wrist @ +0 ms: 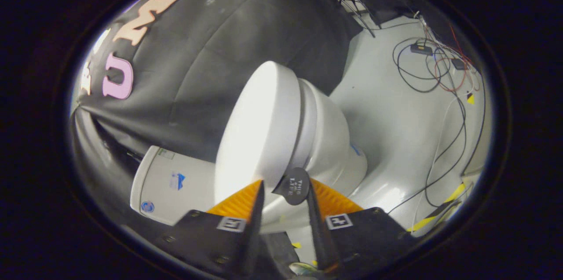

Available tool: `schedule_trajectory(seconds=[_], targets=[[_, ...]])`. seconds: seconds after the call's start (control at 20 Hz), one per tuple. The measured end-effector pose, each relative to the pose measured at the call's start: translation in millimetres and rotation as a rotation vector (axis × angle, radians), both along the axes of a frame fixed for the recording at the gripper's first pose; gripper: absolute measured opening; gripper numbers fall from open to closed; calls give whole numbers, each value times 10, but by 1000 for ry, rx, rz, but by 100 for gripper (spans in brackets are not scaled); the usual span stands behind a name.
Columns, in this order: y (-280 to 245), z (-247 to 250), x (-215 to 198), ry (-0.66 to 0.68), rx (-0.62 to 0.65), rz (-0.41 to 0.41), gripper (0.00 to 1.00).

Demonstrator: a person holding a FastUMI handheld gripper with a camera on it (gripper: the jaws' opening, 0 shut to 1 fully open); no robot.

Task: Open the toilet lid.

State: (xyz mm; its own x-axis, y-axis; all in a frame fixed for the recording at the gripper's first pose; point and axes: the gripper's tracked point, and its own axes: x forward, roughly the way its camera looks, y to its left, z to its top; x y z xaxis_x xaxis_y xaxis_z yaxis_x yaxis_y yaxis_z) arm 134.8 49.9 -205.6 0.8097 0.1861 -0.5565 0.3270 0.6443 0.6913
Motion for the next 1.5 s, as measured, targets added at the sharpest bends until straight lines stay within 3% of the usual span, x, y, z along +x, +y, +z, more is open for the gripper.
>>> schedule_trajectory(seconds=[0.1,0.2,0.3,0.6,0.7,1.15,1.5], targets=[[-16,56,55,-2,69,-34,21],[-79,94,78,5,104,-41,21],[-28,104,84,13,107,-31,8],[26,160,45,4,133,27,6],[29,169,57,2,109,53,1],[112,396,14,-8,49,74,1],[223,757,-12,-70,-107,140,1]])
